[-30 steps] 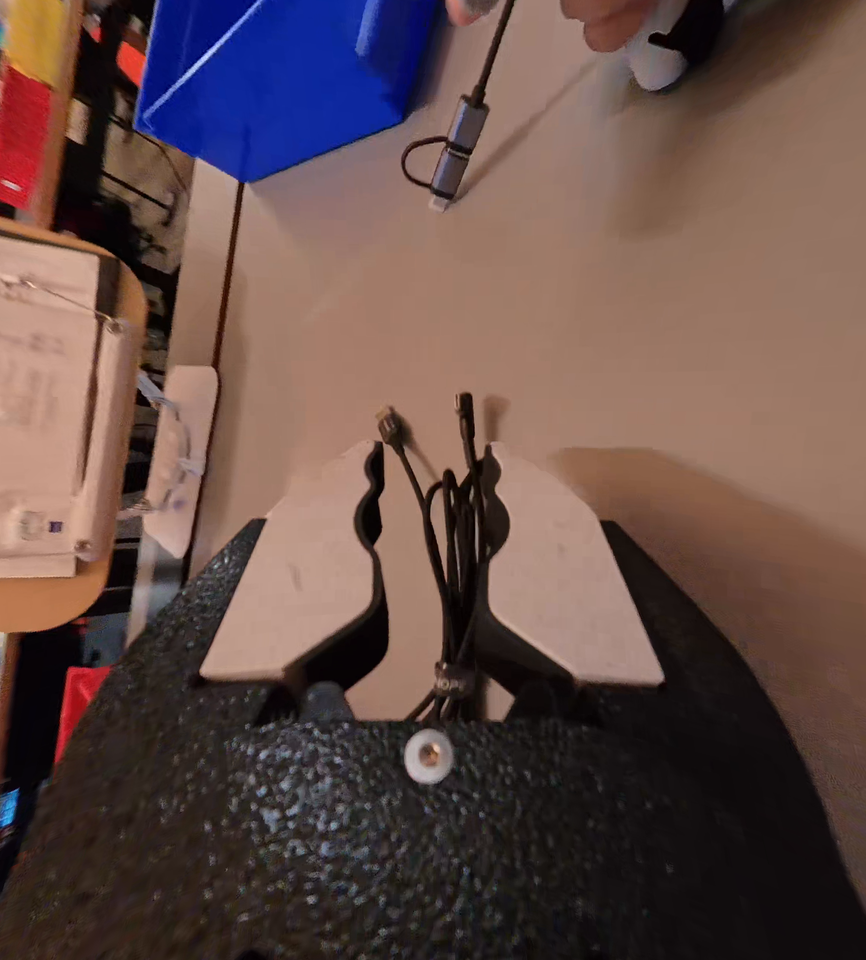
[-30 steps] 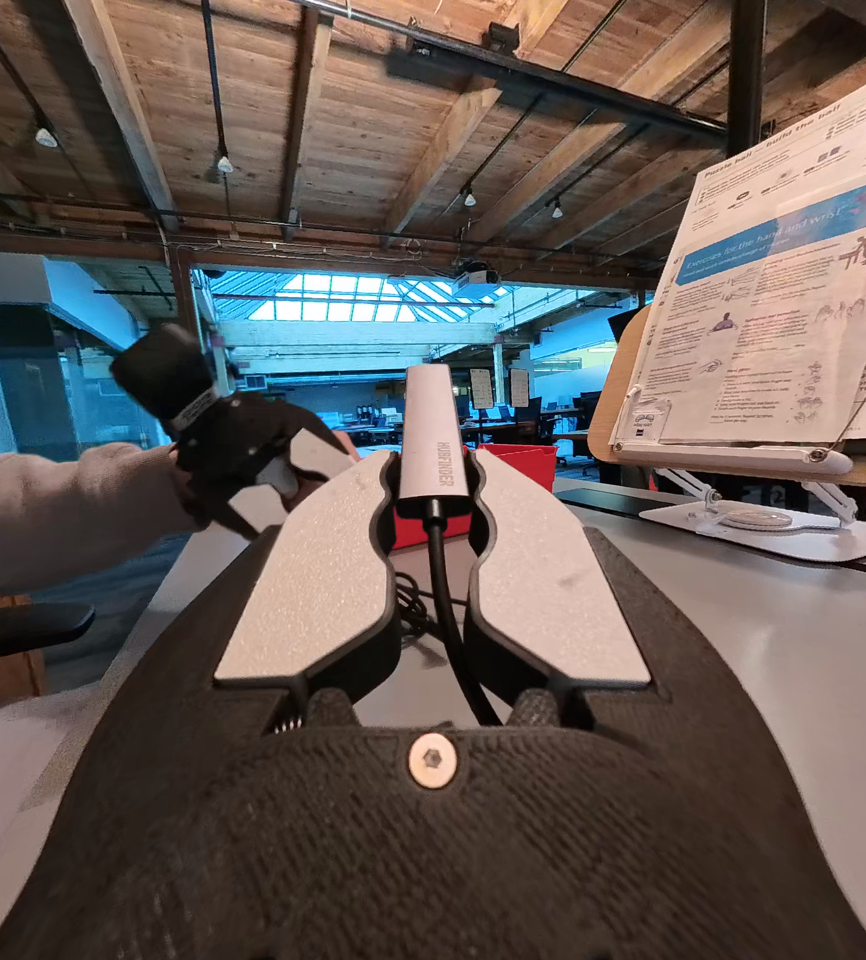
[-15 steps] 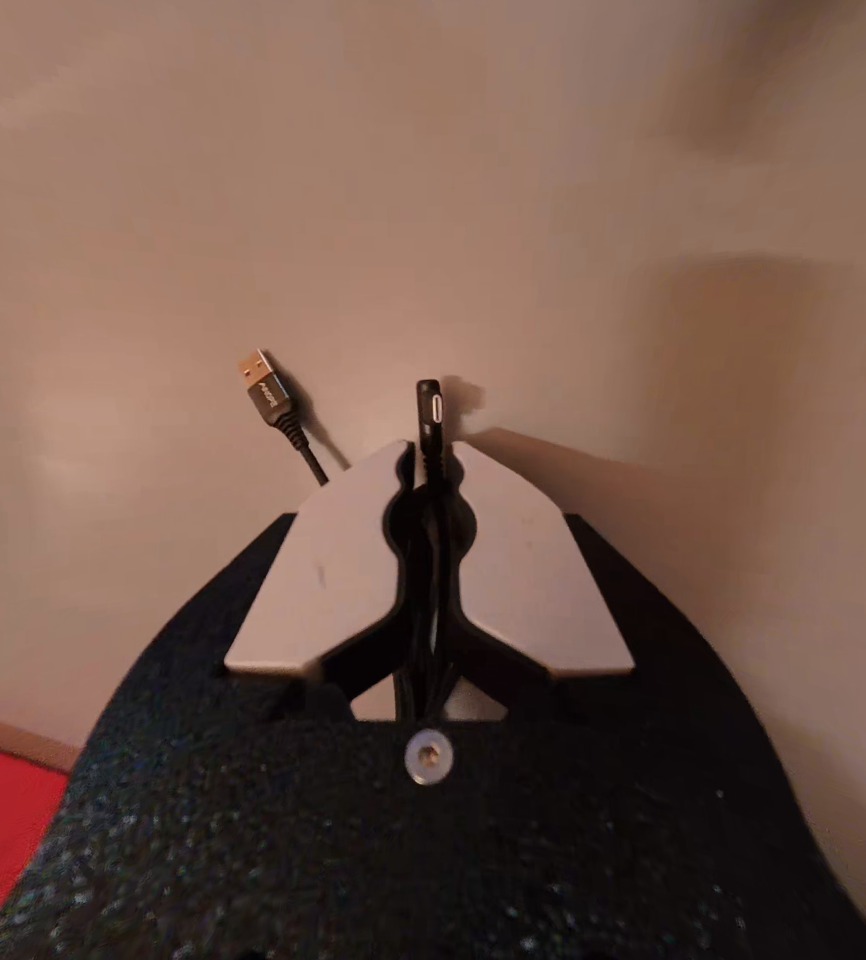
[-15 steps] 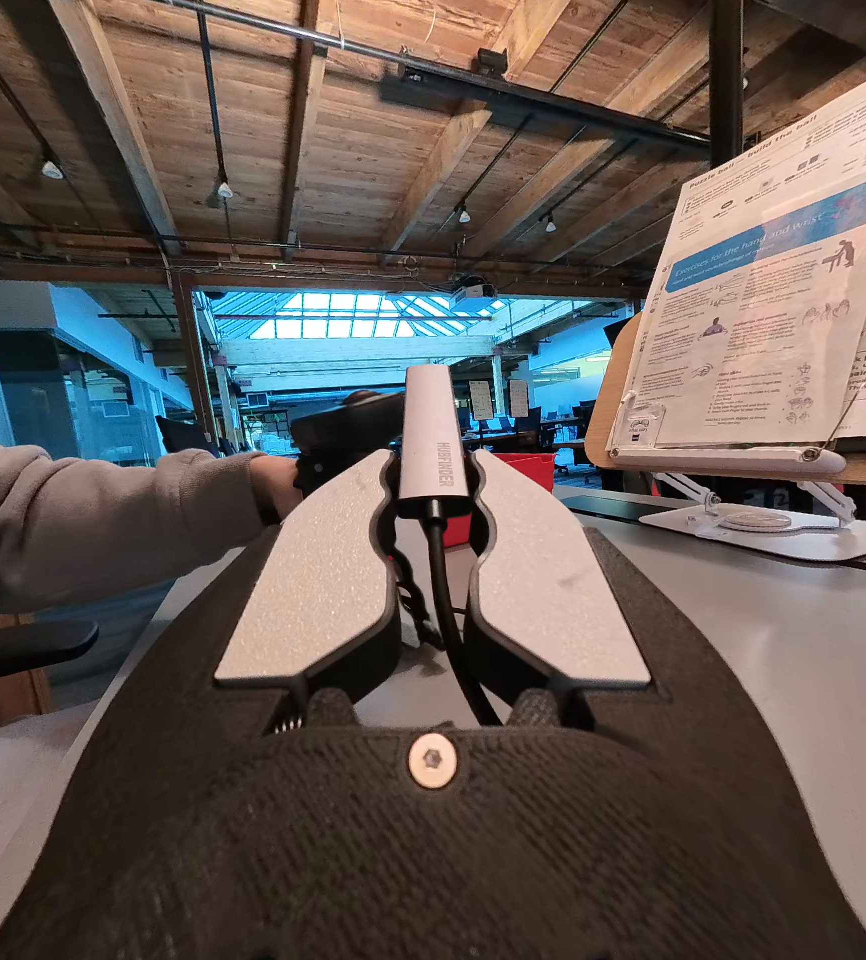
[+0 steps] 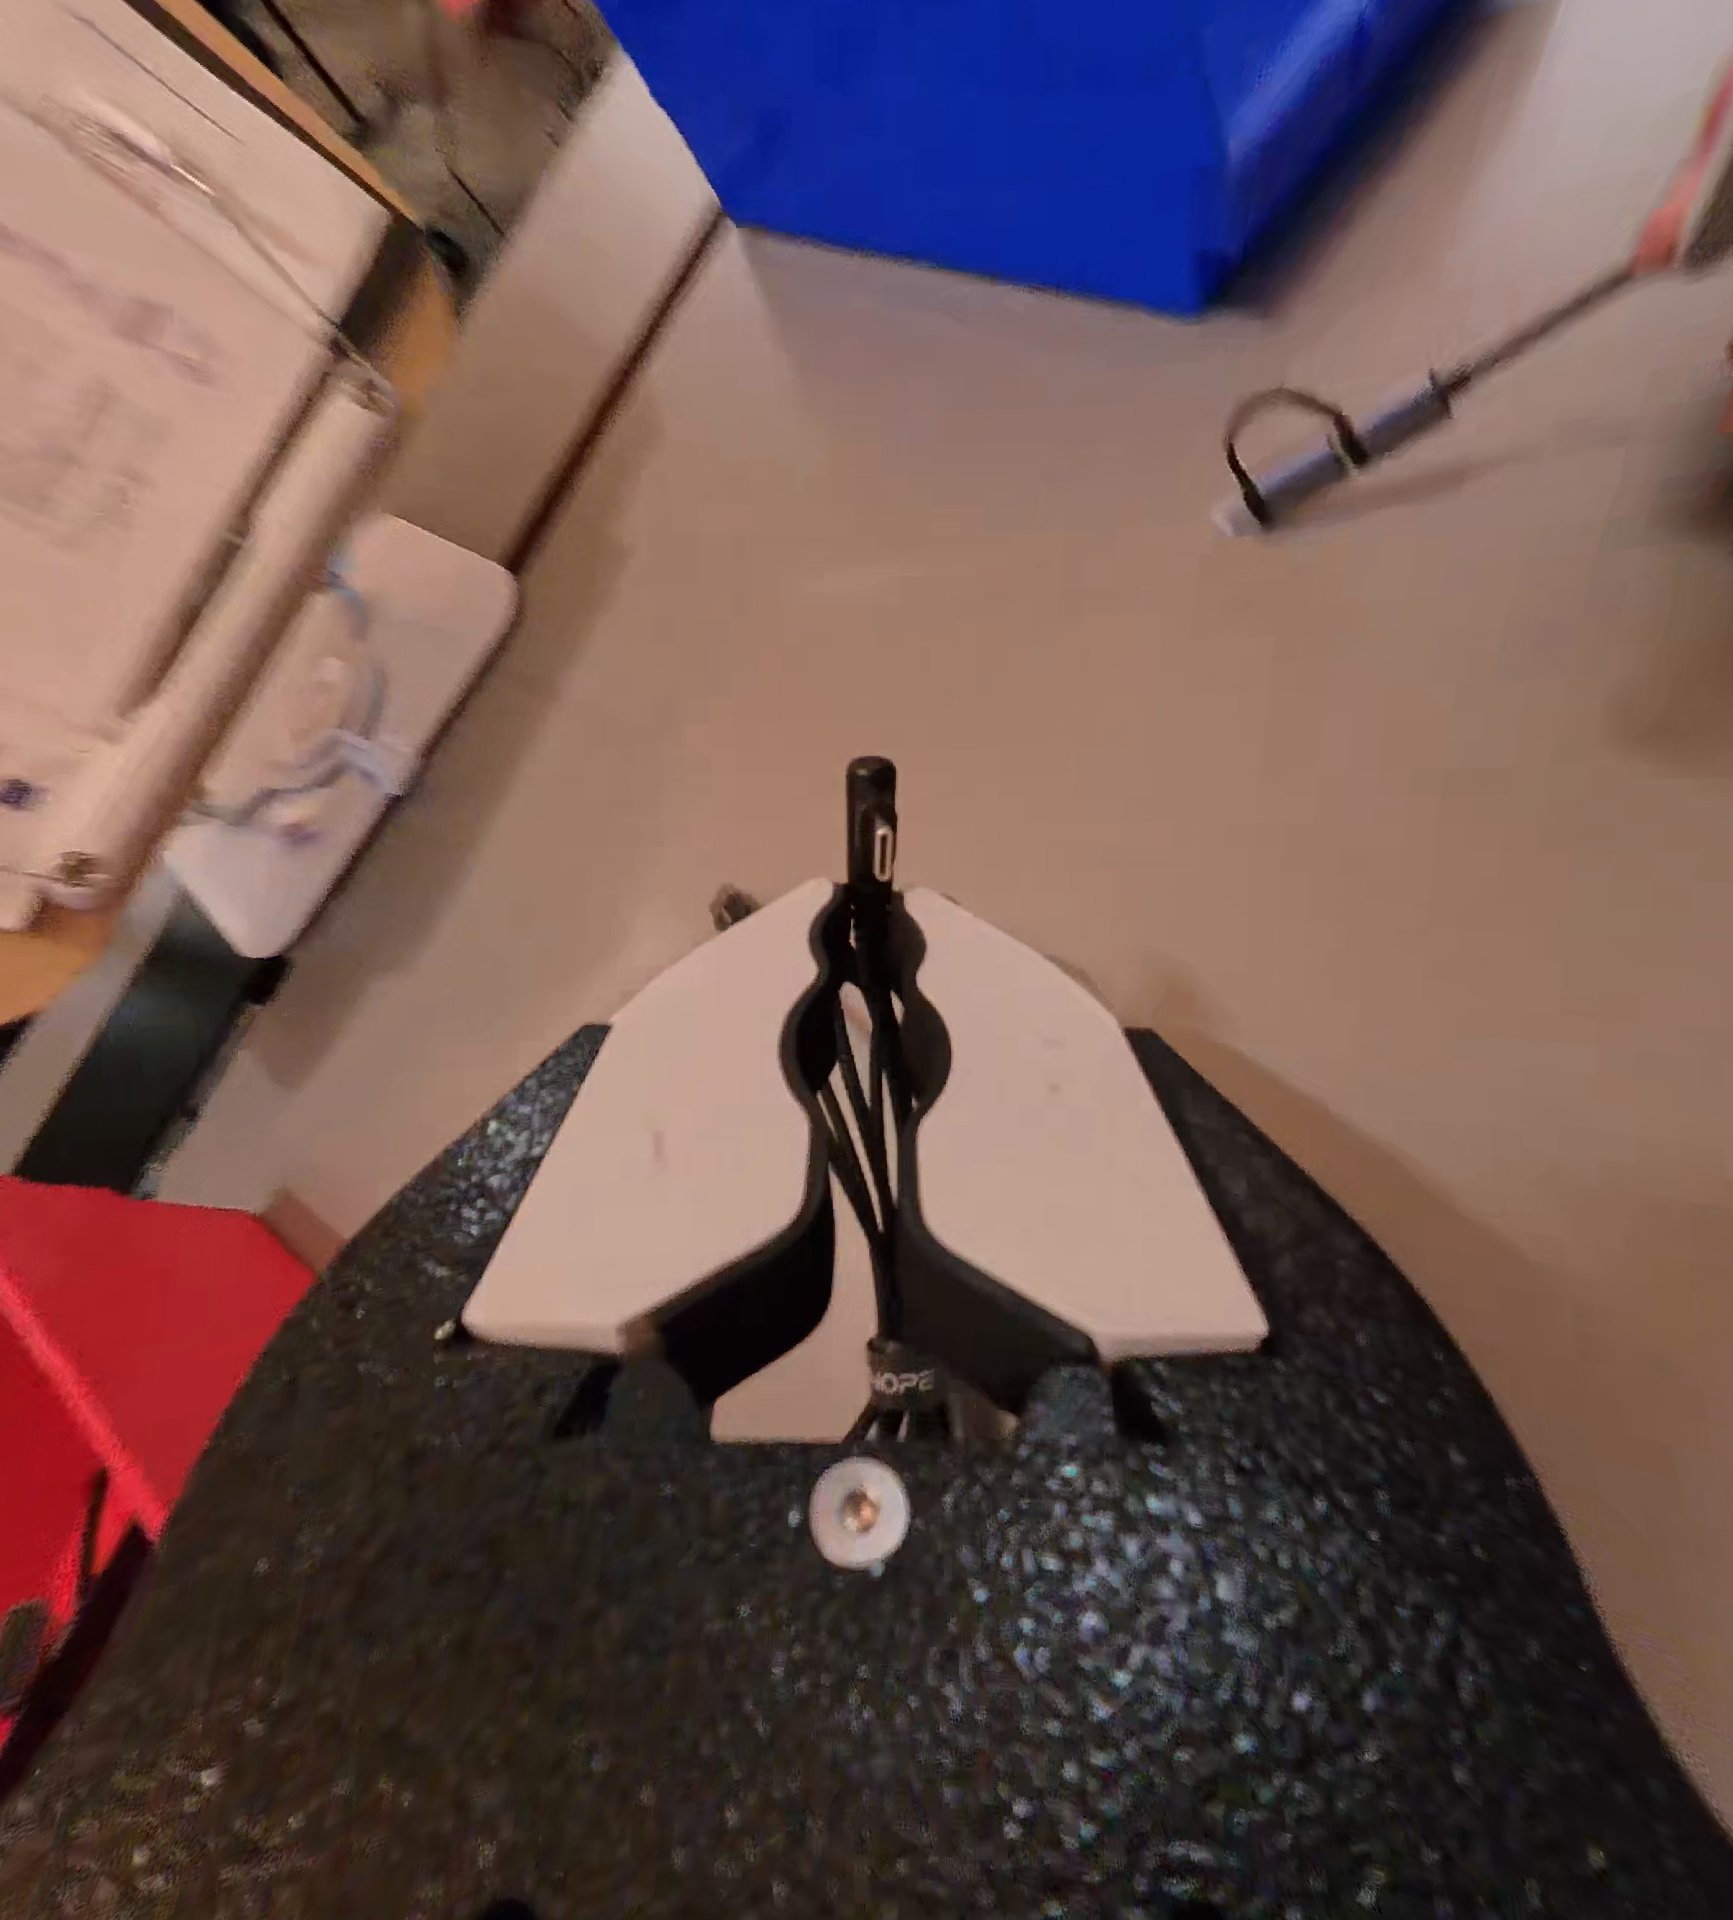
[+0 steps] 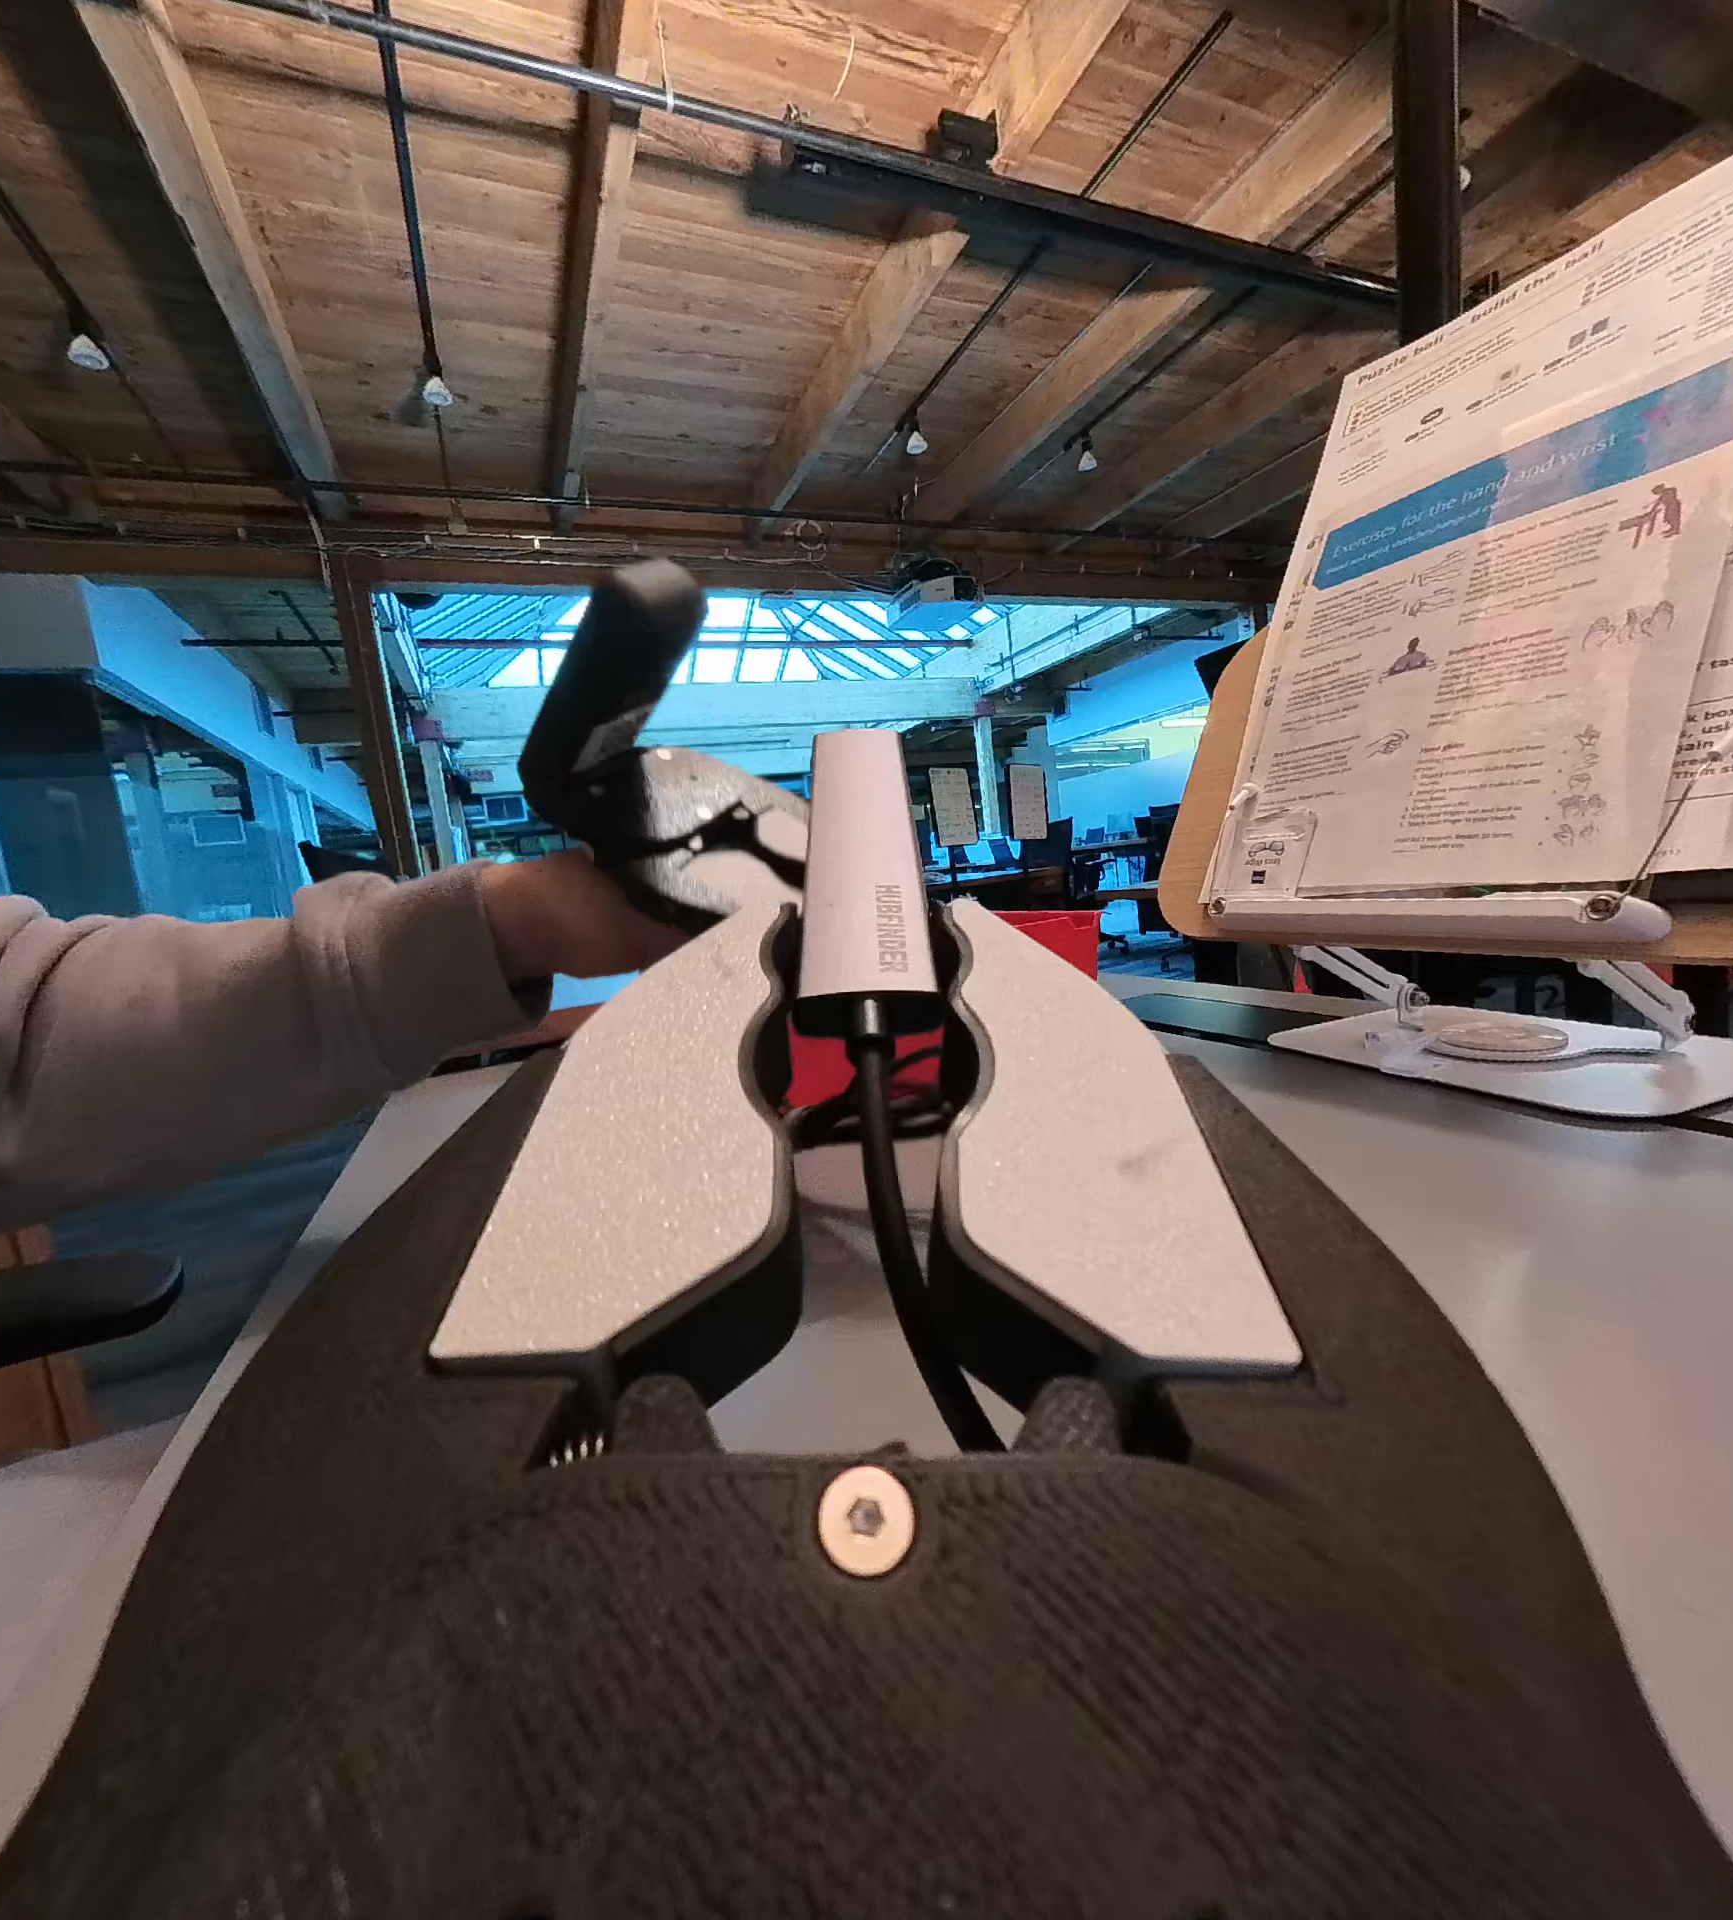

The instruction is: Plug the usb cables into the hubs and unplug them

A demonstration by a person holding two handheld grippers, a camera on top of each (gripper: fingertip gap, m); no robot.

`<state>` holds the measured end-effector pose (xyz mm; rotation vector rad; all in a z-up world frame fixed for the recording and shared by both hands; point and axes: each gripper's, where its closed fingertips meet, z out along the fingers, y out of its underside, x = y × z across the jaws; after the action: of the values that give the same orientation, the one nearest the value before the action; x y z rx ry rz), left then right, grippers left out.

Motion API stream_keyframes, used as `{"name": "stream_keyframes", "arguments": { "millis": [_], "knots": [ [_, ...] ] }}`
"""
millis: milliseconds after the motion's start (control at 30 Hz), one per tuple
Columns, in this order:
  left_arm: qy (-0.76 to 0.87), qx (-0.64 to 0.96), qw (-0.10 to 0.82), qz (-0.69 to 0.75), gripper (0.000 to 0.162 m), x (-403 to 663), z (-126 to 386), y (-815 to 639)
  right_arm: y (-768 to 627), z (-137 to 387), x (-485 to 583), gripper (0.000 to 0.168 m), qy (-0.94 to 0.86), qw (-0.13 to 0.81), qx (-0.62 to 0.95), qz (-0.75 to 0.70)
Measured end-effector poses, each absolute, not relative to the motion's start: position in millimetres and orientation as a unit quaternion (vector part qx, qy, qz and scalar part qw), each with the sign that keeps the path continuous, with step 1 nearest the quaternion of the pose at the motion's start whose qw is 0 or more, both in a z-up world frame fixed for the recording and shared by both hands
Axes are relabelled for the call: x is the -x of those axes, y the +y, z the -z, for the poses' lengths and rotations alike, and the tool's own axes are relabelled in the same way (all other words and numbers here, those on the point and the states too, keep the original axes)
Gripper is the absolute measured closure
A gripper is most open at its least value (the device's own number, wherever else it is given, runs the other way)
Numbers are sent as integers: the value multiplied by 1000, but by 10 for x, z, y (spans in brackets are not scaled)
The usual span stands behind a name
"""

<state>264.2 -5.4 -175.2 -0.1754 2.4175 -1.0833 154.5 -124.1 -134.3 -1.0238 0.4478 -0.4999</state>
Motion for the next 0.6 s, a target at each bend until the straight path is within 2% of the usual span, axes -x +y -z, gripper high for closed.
{"name": "stream_keyframes", "arguments": {
  "millis": [33, 233, 333, 433, 600],
  "knots": [
    [869, 72, 259, 415, 156, -2688, 1614, -36, -1243, 1343, -1547, 144, 211, 818, 480, 235],
    [754, 125, 416, 493, 156, -3051, 796, 223, -1253, 1343, -1552, 144, 213, 819, 478, 236],
    [701, 73, 511, 491, 156, -3006, 602, 269, -1258, 1342, -1554, 144, 214, 819, 477, 238],
    [715, -35, 546, 435, 156, -2748, 898, 97, -1269, 1342, -1559, 144, 215, 818, 476, 241],
    [747, -154, 546, 345, 156, -2271, 1622, -161, -1297, 1337, -1568, 144, 219, 819, 470, 245]
  ]
}}
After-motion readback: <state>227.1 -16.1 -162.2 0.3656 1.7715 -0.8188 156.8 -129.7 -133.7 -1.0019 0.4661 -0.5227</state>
